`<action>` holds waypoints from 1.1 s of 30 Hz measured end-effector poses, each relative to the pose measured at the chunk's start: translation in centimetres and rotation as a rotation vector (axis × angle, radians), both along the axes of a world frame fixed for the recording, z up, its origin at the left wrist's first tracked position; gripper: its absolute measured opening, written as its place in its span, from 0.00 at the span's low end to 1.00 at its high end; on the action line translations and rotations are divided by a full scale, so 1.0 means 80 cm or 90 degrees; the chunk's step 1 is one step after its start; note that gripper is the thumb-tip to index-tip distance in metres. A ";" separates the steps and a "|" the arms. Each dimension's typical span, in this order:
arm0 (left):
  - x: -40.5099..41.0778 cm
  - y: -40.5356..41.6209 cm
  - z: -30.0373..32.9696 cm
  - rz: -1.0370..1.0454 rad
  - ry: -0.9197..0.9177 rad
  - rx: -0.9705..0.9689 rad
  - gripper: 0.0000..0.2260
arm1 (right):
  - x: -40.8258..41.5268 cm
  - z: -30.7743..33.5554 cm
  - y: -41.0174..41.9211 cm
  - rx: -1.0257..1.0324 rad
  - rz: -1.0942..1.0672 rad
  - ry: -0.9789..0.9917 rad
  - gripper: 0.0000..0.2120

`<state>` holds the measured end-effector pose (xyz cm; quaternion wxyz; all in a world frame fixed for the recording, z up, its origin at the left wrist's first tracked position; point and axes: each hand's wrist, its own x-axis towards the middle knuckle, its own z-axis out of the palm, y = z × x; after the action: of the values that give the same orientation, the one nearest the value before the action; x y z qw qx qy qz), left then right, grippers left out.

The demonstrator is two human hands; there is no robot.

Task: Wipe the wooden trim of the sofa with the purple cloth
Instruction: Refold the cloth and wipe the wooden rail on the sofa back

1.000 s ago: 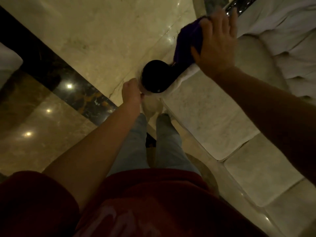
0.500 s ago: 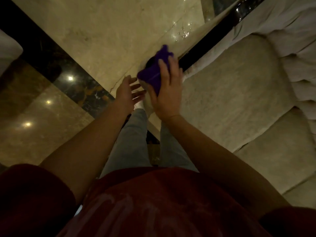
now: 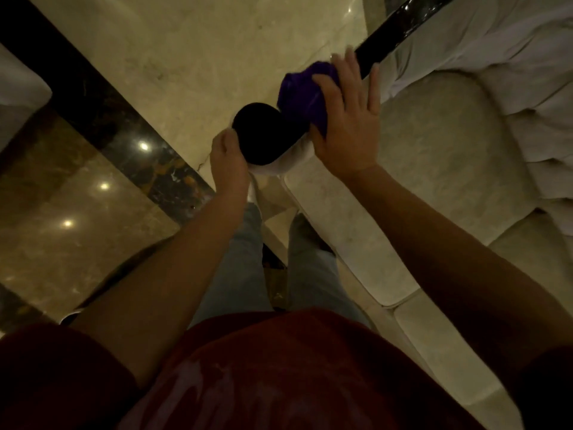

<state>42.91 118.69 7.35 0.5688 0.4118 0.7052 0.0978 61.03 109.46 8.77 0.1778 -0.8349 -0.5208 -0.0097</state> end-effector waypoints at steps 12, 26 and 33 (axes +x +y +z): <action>0.094 -0.024 0.037 -0.311 0.118 0.437 0.19 | 0.116 0.061 0.046 0.025 -0.086 0.044 0.20; 0.178 0.004 0.027 -0.345 0.080 0.272 0.13 | 0.191 0.033 0.064 0.120 0.012 -0.054 0.11; 0.263 0.003 0.032 -0.313 0.116 0.285 0.12 | 0.383 0.041 0.063 -0.053 -0.073 -0.153 0.16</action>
<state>63.96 118.97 9.88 0.4059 0.6910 0.5937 0.0732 91.66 114.52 12.08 0.0783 -0.8627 -0.4899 -0.0984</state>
